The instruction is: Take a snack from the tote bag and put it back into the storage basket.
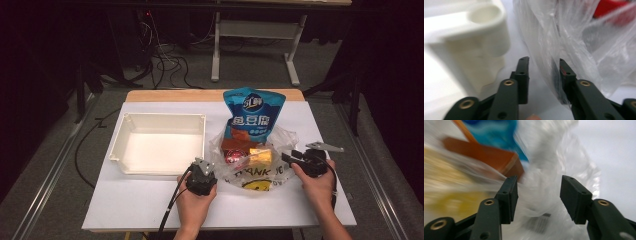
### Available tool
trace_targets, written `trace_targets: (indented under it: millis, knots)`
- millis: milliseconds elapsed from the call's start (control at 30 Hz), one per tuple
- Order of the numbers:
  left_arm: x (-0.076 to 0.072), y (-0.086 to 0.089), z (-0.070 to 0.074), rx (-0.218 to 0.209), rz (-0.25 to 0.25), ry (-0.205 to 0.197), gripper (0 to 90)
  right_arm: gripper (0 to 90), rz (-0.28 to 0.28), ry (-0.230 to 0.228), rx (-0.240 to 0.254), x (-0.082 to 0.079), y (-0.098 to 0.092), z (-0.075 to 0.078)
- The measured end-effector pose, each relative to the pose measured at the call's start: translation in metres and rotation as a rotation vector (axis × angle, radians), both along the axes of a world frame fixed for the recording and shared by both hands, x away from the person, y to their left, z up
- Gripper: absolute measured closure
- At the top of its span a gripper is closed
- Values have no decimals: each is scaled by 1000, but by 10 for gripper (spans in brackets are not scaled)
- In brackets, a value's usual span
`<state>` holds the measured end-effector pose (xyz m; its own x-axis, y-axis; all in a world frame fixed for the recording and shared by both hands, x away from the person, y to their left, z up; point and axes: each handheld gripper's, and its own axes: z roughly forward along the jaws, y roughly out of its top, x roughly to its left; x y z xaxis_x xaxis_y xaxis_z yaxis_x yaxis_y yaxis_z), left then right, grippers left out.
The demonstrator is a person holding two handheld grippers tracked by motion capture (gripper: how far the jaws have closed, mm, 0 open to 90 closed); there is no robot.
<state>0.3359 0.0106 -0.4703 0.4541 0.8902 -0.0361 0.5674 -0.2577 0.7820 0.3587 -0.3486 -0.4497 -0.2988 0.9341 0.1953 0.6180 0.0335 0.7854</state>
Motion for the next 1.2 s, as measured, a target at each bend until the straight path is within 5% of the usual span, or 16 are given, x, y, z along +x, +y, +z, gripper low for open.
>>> trace_targets:
  millis: [133, 200, 267, 400, 433, 533, 633, 667, 833, 1033, 1200]
  knots:
    - [-7, 7, 17, -161, -30, -49, 559, 446, 7, -75, 34, -24, 0, 25]
    - [-10, 8, 21, -185, -28, -68, 522, 447, -2, -128, 43, -38, 4, 34]
    - [-18, 10, 33, -259, -22, -107, 496, 455, 25, -168, 50, -53, 10, 39]
    - [-22, 17, 45, -374, -42, -98, 461, 399, 115, -172, 73, -67, 19, 40]
    - [-22, 17, 45, -374, -42, -98, 454, 399, 115, -172, 73, -67, 19, 40]
    - [-25, 21, 53, -449, -76, -89, 422, 291, 190, -155, 120, -68, 28, 38]
    - [-25, 19, 55, -461, -99, -89, 396, 333, 212, -132, 90, -65, 36, 34]
    - [-28, 20, 58, -468, -94, -104, 384, 516, 245, -128, 76, -63, 42, 29]
    - [-30, 28, 65, -475, -69, -106, 374, 883, 329, -85, -6, -64, 60, 21]
    - [-35, 37, 71, -423, -53, -147, 376, 900, 340, 50, -60, -56, 69, -3]
    - [-34, 36, 72, -409, -57, -160, 375, 900, 328, 47, -56, -58, 69, -4]
